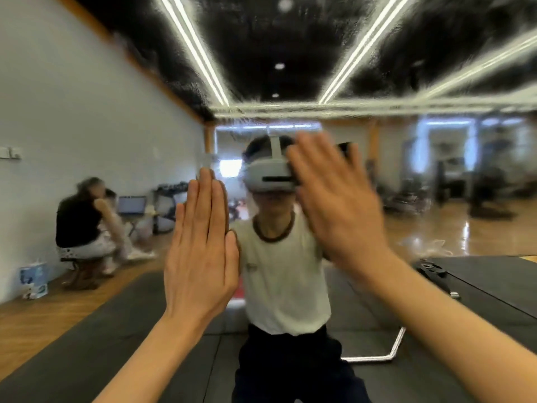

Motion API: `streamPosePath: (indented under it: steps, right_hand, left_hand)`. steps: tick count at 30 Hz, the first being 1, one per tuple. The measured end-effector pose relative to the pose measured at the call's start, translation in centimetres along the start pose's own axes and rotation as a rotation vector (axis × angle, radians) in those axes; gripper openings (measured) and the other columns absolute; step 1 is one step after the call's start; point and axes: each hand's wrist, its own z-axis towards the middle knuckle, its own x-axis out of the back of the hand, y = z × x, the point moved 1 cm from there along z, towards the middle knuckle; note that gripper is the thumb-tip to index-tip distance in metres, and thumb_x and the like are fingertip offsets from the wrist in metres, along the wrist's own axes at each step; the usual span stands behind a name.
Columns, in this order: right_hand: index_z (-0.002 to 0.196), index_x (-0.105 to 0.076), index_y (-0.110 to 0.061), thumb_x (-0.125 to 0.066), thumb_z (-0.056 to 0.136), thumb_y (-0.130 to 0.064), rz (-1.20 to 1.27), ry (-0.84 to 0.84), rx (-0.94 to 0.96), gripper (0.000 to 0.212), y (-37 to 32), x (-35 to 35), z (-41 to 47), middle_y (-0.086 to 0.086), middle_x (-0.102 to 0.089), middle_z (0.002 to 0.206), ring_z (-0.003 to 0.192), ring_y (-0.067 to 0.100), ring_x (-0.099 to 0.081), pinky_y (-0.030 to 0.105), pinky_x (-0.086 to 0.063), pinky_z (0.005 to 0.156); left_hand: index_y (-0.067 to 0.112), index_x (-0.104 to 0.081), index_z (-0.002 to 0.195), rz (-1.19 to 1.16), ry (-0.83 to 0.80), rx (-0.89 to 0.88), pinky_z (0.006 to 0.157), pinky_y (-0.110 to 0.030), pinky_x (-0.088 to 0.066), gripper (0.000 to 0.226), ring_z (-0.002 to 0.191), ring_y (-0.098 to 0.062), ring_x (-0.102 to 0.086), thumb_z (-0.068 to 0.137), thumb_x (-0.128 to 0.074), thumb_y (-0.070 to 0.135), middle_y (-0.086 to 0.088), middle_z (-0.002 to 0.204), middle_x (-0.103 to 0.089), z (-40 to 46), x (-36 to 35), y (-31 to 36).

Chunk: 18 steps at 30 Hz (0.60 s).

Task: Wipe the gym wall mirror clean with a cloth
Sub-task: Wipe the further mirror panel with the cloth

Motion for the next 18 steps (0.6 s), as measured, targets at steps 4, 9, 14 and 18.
streamPosePath:
  steps: [4, 9, 14, 18]
  right_hand:
    - [0.155, -0.034, -0.005, -0.032, 0.108, -0.022, -0.050, 0.043, -0.358, 0.049, 6.8, 3.9, -3.9, 0.014, -0.029, 0.162, 0.152, 0.028, -0.020, 0.042, -0.004, 0.126]
    - [0.151, -0.040, -0.002, -0.054, 0.097, -0.001, -0.056, 0.142, -0.328, 0.056, -1.1, -0.4, 0.1, 0.018, -0.036, 0.158, 0.148, 0.034, -0.029, 0.052, -0.012, 0.123]
    - [0.147, -0.048, -0.007, -0.056, 0.100, -0.015, -0.019, -0.007, 0.104, 0.049, -1.0, -0.7, 1.0, 0.013, -0.044, 0.155, 0.145, 0.030, -0.038, 0.048, -0.016, 0.122]
    - [0.152, -0.040, -0.006, -0.041, 0.107, -0.020, -0.038, -0.007, -0.158, 0.047, 7.7, 4.2, -1.9, 0.013, -0.035, 0.160, 0.150, 0.028, -0.026, 0.041, -0.004, 0.124]
  left_hand:
    - [-0.001, -0.014, 0.159, -0.007, -0.015, 0.016, 0.126, -0.031, 0.006, 0.065, 0.156, -0.019, 0.001, 0.099, -0.032, 0.017, -0.014, 0.167, -0.006, 0.0, 0.1, 0.2]
    - [0.000, -0.014, 0.159, -0.039, -0.026, 0.018, 0.126, -0.029, 0.006, 0.064, 0.156, -0.019, -0.001, 0.100, -0.032, 0.016, -0.012, 0.167, -0.007, 0.0, 0.3, 0.2]
    - [0.002, -0.012, 0.159, -0.069, -0.020, 0.020, 0.126, -0.029, 0.006, 0.062, 0.156, -0.013, 0.006, 0.102, -0.033, 0.017, -0.009, 0.167, -0.005, 0.4, 0.6, 1.4]
    - [0.000, -0.019, 0.158, -0.108, -0.064, -0.087, 0.126, -0.032, 0.003, 0.061, 0.156, -0.021, -0.001, 0.101, -0.036, 0.013, -0.013, 0.167, -0.010, 1.2, -1.1, 5.7]
